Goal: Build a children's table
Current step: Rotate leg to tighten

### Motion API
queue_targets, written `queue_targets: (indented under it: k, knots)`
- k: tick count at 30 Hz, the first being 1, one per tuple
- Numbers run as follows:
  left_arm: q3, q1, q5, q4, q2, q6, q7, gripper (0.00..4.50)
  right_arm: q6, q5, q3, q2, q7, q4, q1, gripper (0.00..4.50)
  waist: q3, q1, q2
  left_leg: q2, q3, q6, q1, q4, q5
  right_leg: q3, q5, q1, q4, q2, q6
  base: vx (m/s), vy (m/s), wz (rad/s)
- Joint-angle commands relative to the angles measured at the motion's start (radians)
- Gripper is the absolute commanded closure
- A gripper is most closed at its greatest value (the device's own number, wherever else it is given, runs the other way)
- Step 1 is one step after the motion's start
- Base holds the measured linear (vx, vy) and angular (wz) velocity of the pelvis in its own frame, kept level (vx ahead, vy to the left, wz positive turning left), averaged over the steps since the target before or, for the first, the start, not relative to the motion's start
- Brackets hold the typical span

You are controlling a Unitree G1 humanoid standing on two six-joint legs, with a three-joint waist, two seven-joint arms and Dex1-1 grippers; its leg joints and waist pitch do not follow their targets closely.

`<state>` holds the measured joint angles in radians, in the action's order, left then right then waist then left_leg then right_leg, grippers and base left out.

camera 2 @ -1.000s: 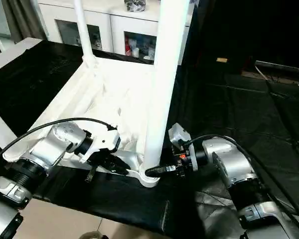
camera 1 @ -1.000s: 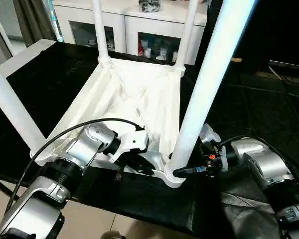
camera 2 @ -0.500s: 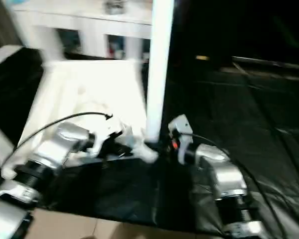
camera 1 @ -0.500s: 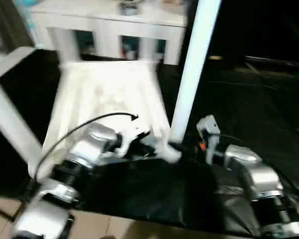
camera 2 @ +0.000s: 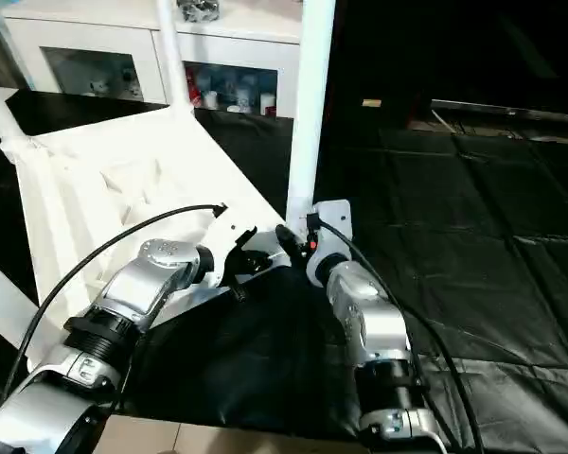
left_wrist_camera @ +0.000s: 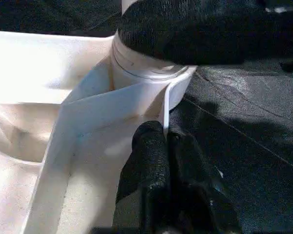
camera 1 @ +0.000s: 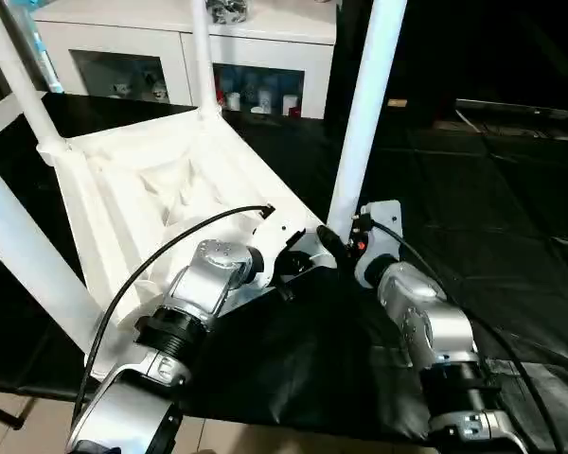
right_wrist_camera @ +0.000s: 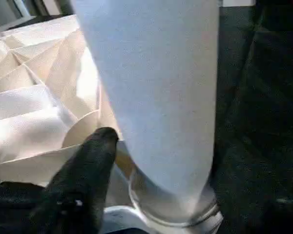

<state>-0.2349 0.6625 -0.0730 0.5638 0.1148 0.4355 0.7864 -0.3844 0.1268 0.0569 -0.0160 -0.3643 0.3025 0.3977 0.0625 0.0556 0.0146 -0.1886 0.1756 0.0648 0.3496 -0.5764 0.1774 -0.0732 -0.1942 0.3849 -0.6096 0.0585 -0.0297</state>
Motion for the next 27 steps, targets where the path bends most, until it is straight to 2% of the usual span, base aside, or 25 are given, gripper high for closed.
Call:
queue_targets:
  k: [1,3,4,5,6,7,8,12,13,14,15,18,19,22,24,27]
  knots:
    - [-0.024,0.018,0.025,-0.038,0.000,-0.036,0.050,4.50,-0.045,0.053,-0.108,0.027,-0.164,-0.031,-0.055,1.11,-0.064,0.011,-0.003,-0.042,-0.018,-0.024,-0.003,0.065,0.206,0.059,-0.241,-0.047,0.090,0.091,-0.165,0.000,0.000,0.00]
    - [-0.031,0.014,0.028,-0.040,0.018,-0.047,0.082,4.50,-0.051,0.071,-0.118,0.077,-0.245,-0.070,-0.078,0.87,-0.064,0.015,-0.003,-0.042,-0.017,-0.036,-0.001,0.064,0.195,0.060,-0.207,-0.051,0.087,0.089,-0.165,0.000,0.000,0.00]
    - [-0.037,0.010,0.030,-0.043,0.034,-0.058,0.113,4.50,-0.065,0.093,-0.106,0.113,-0.294,-0.096,-0.091,0.87,-0.063,0.015,-0.003,-0.042,-0.017,-0.040,0.002,0.064,0.195,0.059,-0.202,-0.051,0.086,0.091,-0.172,0.000,0.000,0.00]
    - [-0.037,0.010,0.030,-0.043,0.034,-0.058,0.113,4.50,-0.065,0.093,-0.106,0.113,-0.294,-0.096,-0.091,0.73,-0.062,0.015,-0.002,-0.041,-0.017,-0.043,0.002,0.065,0.197,0.058,-0.212,-0.052,0.089,0.090,-0.171,0.000,0.000,0.00]
    - [-0.043,0.007,0.032,-0.045,0.048,-0.066,0.141,4.50,-0.065,0.112,-0.099,0.149,-0.348,-0.113,-0.098,0.73,-0.063,0.017,0.001,-0.041,-0.018,-0.046,0.002,0.063,0.196,0.058,-0.226,-0.054,0.090,0.092,-0.169,0.000,0.000,0.00]
    - [-0.050,0.004,0.033,-0.046,0.061,-0.074,0.167,4.50,-0.066,0.127,-0.095,0.187,-0.398,-0.128,-0.105,0.52,-0.062,0.017,-0.004,-0.040,-0.018,-0.048,0.003,0.063,0.197,0.057,-0.245,-0.052,0.091,0.092,-0.168,0.000,0.000,0.00]
    - [-0.058,0.001,0.035,-0.047,0.075,-0.085,0.196,4.50,-0.067,0.136,-0.091,0.222,-0.440,-0.138,-0.108,0.45,-0.062,0.019,-0.001,-0.041,-0.017,-0.051,0.002,0.061,0.201,0.057,-0.264,-0.052,0.095,0.093,-0.163,0.000,0.000,0.00]
    - [-0.086,-0.007,0.038,-0.052,0.113,-0.120,0.286,4.50,-0.065,0.160,-0.087,0.318,-0.559,-0.152,-0.112,0.18,-0.065,0.029,-0.002,-0.044,-0.016,-0.055,0.000,0.060,0.182,0.057,-0.234,-0.050,0.089,0.092,-0.176,0.000,0.000,0.00]
    - [-0.119,-0.014,0.043,-0.057,0.152,-0.169,0.388,4.50,-0.050,0.166,-0.098,0.406,-0.671,-0.148,-0.106,0.10,-0.066,0.036,-0.002,-0.045,-0.016,-0.058,-0.002,0.058,0.179,0.057,-0.225,-0.050,0.089,0.091,-0.177,0.000,0.000,0.00]
    - [-0.137,-0.017,0.045,-0.059,0.172,-0.201,0.441,4.50,-0.035,0.159,-0.111,0.446,-0.726,-0.140,-0.101,0.10,-0.066,0.039,-0.001,-0.045,-0.016,-0.060,-0.002,0.058,0.175,0.058,-0.216,-0.051,0.088,0.091,-0.179,0.000,0.000,0.00]
    - [-0.137,-0.017,0.045,-0.059,0.172,-0.201,0.441,4.50,-0.035,0.159,-0.111,0.446,-0.726,-0.140,-0.101,0.10,-0.066,0.045,-0.002,-0.050,-0.014,-0.062,-0.006,0.057,0.175,0.060,-0.199,-0.045,0.085,0.092,-0.188,0.000,0.000,0.00]
    - [-0.164,-0.022,0.048,-0.062,0.200,-0.254,0.522,4.50,-0.016,0.165,-0.140,0.500,-0.831,-0.130,-0.090,0.10,-0.066,0.059,-0.005,-0.050,-0.011,-0.059,-0.007,0.057,0.181,0.058,-0.195,-0.044,0.082,0.092,-0.201,0.000,0.000,0.00]
    - [-0.172,-0.021,0.046,-0.060,0.208,-0.265,0.538,4.50,-0.013,0.169,-0.146,0.510,-0.855,-0.125,-0.084,0.10,-0.066,0.062,-0.002,-0.052,-0.012,-0.058,-0.006,0.058,0.184,0.056,-0.197,-0.045,0.082,0.091,-0.202,0.000,0.000,0.00]
    - [-0.205,-0.011,0.035,-0.039,0.240,-0.338,0.614,4.50,0.030,0.162,-0.175,0.528,-0.933,-0.071,-0.038,0.10,-0.067,0.071,-0.004,-0.054,-0.013,-0.052,-0.007,0.057,0.182,0.055,-0.189,-0.044,0.077,0.094,-0.212,0.000,0.000,0.00]
    - [-0.214,-0.007,0.032,-0.035,0.247,-0.353,0.635,4.50,0.041,0.162,-0.187,0.526,-0.955,-0.056,-0.023,0.10,-0.068,0.078,-0.001,-0.054,-0.011,-0.052,-0.007,0.056,0.178,0.057,-0.190,-0.044,0.077,0.096,-0.211,0.000,0.000,0.00]
    - [-0.223,-0.003,0.035,-0.034,0.257,-0.377,0.675,4.50,0.048,0.167,-0.212,0.530,-1.001,-0.036,-0.003,0.36,-0.069,0.085,0.001,-0.053,-0.011,-0.051,-0.005,0.055,0.167,0.056,-0.185,-0.045,0.073,0.096,-0.209,0.000,0.000,0.00]
